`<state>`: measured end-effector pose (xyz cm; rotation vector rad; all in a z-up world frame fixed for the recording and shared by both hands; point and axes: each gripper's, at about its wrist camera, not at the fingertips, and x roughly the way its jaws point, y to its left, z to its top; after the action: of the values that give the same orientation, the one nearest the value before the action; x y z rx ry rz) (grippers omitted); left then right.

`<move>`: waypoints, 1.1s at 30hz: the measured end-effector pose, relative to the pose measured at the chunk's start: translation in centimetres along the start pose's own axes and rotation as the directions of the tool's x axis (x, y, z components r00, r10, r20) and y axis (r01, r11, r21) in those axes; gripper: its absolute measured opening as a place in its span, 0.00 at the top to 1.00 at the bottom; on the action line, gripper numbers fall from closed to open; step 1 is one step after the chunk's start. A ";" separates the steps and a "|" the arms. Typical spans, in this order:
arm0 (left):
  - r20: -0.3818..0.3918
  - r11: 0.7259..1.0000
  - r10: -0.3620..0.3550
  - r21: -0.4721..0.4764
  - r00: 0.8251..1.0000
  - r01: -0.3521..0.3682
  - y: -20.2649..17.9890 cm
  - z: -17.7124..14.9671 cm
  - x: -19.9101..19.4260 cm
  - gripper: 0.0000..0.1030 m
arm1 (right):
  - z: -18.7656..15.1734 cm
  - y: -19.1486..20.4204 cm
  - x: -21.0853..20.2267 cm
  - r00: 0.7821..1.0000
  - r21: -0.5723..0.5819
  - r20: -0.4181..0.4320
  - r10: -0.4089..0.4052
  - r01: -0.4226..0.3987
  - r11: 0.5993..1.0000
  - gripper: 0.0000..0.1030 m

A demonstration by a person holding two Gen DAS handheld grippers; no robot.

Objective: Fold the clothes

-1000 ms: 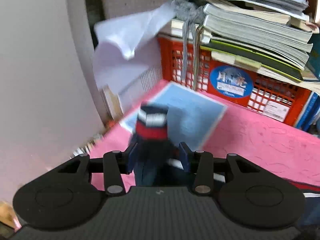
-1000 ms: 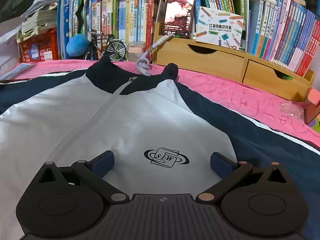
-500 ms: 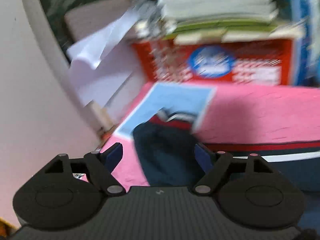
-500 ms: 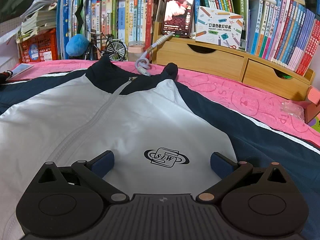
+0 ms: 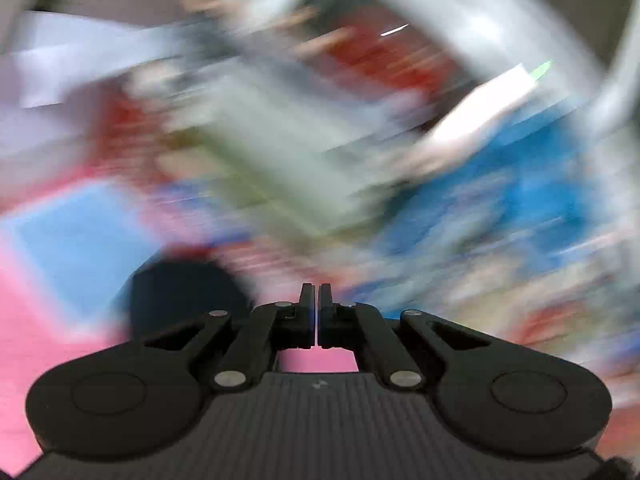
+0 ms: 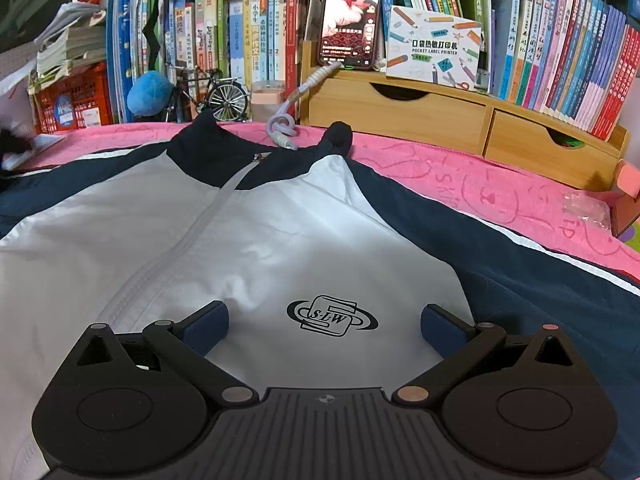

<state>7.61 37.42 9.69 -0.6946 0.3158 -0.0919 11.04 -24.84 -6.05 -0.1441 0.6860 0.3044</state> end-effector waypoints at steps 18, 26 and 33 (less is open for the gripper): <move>-0.055 0.619 0.583 0.676 0.811 -0.399 -9.8 -11.1 12.4 0.00 | -0.1 0.2 0.1 1.000 -0.003 0.004 -0.011 0.011 1.000 0.00; -0.261 0.840 0.498 0.382 0.827 -0.385 -6.9 -9.7 14.3 0.94 | -0.1 0.2 0.0 1.000 0.000 0.003 -0.009 0.009 1.000 0.00; -0.096 0.904 -0.419 -0.133 0.903 0.405 -7.9 -3.0 5.4 0.86 | 0.0 0.1 0.0 1.000 0.005 0.001 -0.005 0.005 1.000 0.00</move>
<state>11.98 28.52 11.16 -0.8610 0.2886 -0.5283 10.99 -24.74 -6.08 -0.1412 0.6849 0.2980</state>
